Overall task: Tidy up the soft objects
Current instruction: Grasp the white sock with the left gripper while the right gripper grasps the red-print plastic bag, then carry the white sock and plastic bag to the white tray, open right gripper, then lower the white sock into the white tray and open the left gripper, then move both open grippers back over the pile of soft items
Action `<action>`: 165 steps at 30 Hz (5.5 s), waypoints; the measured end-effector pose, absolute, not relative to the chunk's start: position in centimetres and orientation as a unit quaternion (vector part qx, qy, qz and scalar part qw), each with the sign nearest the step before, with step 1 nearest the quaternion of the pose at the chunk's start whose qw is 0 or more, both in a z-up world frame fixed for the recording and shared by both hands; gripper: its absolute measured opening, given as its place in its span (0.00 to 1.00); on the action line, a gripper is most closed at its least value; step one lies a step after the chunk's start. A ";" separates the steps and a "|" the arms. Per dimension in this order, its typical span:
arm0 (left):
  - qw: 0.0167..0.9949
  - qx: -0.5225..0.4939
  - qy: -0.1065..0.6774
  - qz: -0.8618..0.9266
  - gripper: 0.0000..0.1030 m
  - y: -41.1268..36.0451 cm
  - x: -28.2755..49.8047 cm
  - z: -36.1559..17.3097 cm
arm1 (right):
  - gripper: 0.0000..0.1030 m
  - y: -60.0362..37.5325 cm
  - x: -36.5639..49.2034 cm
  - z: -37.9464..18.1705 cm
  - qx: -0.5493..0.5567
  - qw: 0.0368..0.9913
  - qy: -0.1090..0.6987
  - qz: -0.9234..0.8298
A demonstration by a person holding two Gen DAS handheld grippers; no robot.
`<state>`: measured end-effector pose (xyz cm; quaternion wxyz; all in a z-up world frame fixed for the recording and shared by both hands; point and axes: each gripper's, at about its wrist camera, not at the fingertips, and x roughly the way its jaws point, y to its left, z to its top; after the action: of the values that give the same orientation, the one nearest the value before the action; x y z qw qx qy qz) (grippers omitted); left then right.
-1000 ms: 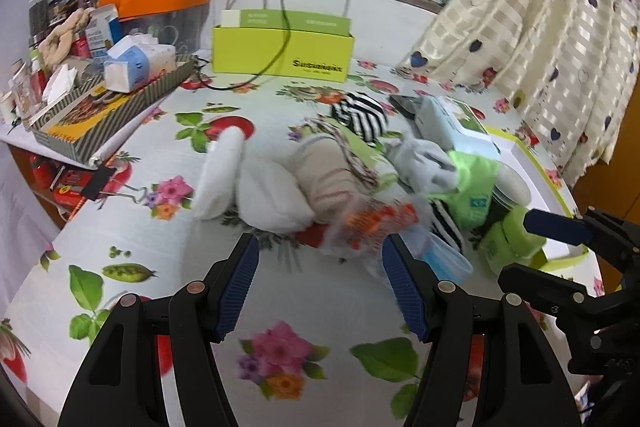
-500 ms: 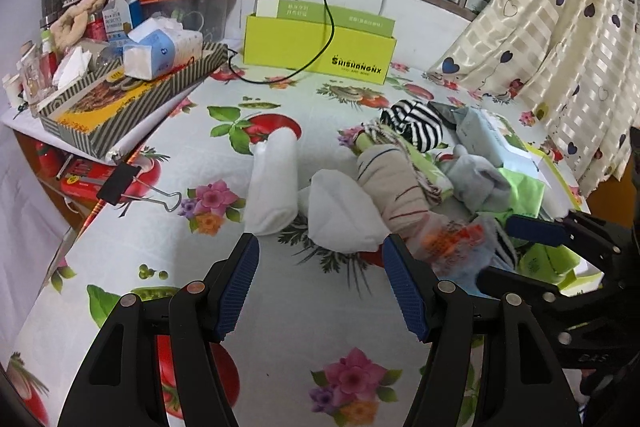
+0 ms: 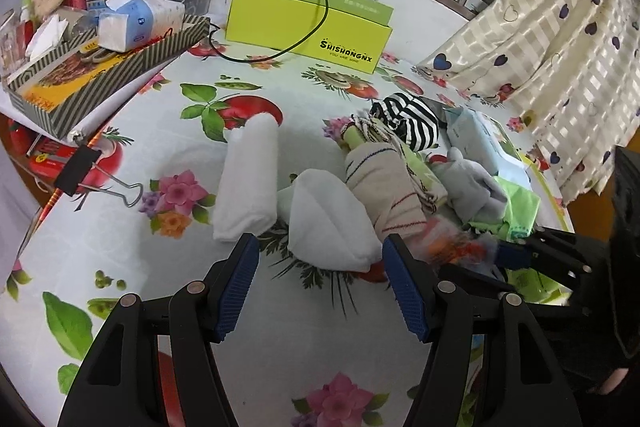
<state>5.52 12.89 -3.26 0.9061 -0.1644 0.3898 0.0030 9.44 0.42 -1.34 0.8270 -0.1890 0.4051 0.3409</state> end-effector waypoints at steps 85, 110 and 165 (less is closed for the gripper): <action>0.946 0.014 0.300 -0.121 0.33 -9.3 8.0 6.6 | 0.27 -25.1 8.6 5.6 -0.007 0.927 0.332 0.173; 0.891 0.050 0.401 -0.206 0.33 -18.5 14.5 0.8 | 0.43 -29.9 12.9 0.9 -0.010 0.913 0.396 0.103; 0.927 -0.018 0.334 -0.169 0.39 -8.4 1.3 5.2 | 0.61 -22.7 0.4 6.6 -0.044 0.932 0.316 0.171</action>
<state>1.33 -8.42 5.19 0.9272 -0.0181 0.3337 -0.1688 0.41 -22.74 6.59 0.9323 -0.0438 0.3158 0.1709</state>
